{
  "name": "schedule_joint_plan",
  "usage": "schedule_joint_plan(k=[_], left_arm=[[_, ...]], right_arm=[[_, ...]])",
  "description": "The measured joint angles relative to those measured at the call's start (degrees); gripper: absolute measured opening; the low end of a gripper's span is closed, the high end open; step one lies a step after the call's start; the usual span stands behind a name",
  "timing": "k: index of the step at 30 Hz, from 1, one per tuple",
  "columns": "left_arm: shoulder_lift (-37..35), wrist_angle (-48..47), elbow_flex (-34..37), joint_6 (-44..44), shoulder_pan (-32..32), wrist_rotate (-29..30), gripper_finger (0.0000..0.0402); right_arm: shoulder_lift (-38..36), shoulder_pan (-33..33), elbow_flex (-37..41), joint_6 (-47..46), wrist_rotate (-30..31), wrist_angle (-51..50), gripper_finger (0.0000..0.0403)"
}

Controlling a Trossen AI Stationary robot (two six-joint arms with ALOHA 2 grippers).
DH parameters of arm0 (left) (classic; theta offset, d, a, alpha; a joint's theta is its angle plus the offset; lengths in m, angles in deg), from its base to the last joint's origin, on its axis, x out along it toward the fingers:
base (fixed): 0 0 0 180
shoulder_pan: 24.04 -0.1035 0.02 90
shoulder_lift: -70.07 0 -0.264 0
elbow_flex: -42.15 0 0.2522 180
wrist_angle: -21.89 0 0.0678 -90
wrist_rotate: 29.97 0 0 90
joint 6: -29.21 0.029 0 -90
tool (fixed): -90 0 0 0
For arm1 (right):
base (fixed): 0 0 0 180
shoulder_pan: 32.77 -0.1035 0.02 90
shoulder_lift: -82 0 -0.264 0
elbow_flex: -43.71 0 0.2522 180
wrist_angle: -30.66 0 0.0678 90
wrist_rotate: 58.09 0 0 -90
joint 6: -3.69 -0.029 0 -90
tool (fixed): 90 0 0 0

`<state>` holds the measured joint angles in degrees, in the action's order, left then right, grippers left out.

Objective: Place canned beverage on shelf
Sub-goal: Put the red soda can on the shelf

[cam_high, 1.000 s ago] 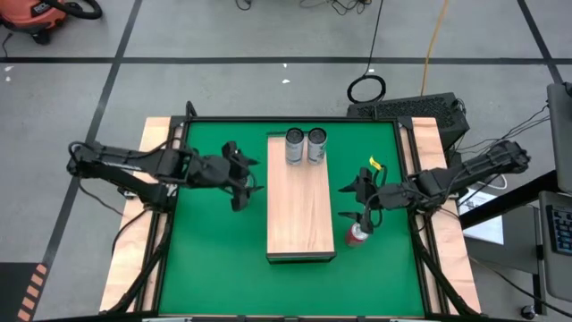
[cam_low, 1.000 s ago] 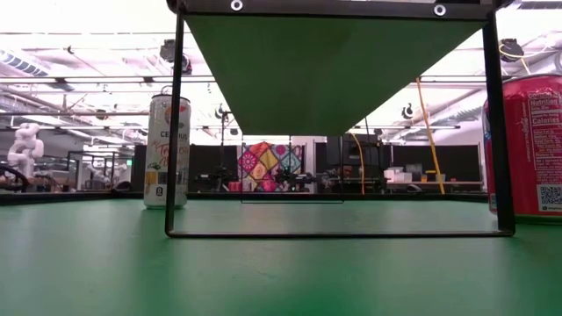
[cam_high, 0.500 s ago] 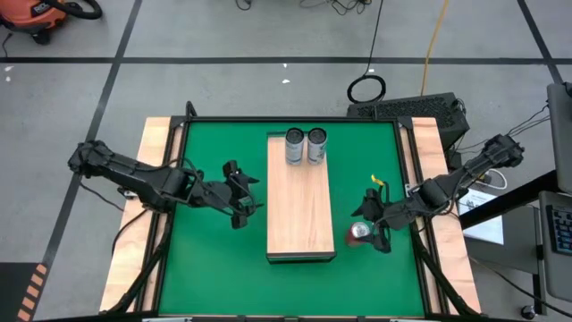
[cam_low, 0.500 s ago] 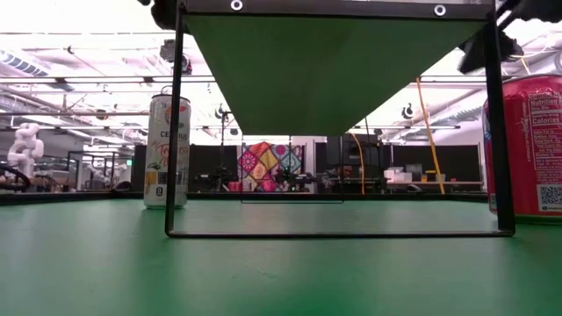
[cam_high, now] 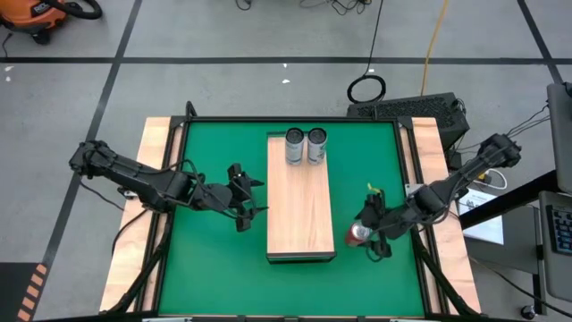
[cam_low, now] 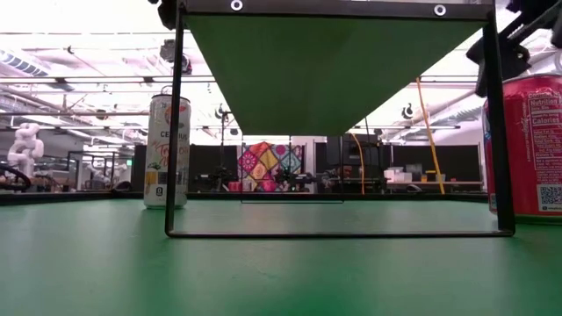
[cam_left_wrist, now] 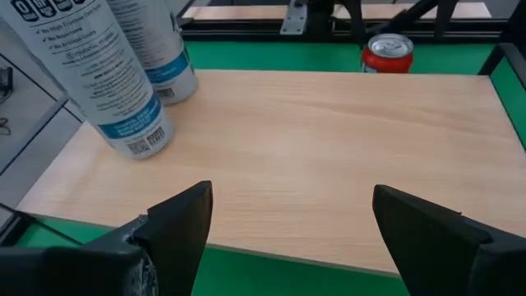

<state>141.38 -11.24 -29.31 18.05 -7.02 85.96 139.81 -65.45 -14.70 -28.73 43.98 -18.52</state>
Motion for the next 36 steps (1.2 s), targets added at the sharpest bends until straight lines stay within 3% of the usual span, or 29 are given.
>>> schedule_joint_plan(k=[13, 22, 28, 36], left_arm=[[-0.04, 0.33, 0.00, 0.00, 0.00, 0.00, 0.0328], [0.19, 1.06, 0.00, -0.47, 0.00, 0.21, 0.0328], [3.95, 5.03, -0.02, 0.16, 0.26, 0.53, 0.0328], [7.99, 14.33, -0.03, 5.02, 0.26, 0.55, 0.0328]], right_arm=[[8.28, 0.09, 0.00, -3.52, -2.16, -0.90, 0.0385], [8.24, 0.09, 0.00, -2.58, -3.32, -0.93, 0.0281], [8.30, 0.11, -1.34, -0.69, -3.34, -2.42, 0.0281], [8.28, 0.11, -11.80, 3.46, -3.36, -11.81, 0.0294]])
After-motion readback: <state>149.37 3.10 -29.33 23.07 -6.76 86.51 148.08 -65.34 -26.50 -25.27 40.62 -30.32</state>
